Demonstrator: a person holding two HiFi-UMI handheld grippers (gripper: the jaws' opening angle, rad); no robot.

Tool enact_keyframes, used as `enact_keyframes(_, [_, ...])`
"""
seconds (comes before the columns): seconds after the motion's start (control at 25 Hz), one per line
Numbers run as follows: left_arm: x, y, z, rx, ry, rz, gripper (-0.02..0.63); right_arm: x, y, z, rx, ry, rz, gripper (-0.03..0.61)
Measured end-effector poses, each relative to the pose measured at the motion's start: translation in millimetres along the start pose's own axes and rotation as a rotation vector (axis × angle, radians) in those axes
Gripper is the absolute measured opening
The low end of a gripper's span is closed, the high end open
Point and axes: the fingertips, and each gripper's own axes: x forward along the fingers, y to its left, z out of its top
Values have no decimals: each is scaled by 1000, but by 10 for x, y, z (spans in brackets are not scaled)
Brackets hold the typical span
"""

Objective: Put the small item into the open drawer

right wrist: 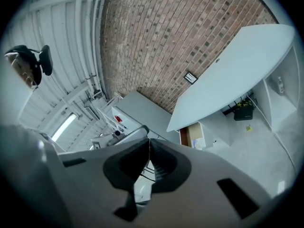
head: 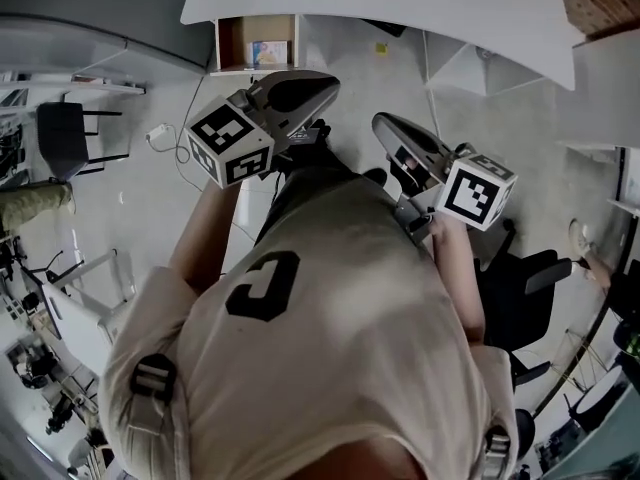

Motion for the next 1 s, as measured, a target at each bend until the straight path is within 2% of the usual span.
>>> enact_keyframes(0.16, [-55,17,-73,18,34,6,5,60,4,-25,20,-1,-10,5])
enact_keyframes(0.32, [-146,64,-59,30,34,-17,5,215,36,-66,30,0,-18,5])
enact_keyframes(0.52, [-343,104,-214,36,59,-38,5,480,167,-125,20,26,-16,5])
enact_keyframes(0.72, [-666,327,-167,-7,18,-21,5,704,342,-160,-12,45,-35,5])
enact_keyframes(1.0, [-942,613,-197,3,-2,-18,5,995,461,-247,-43,68,-68,5])
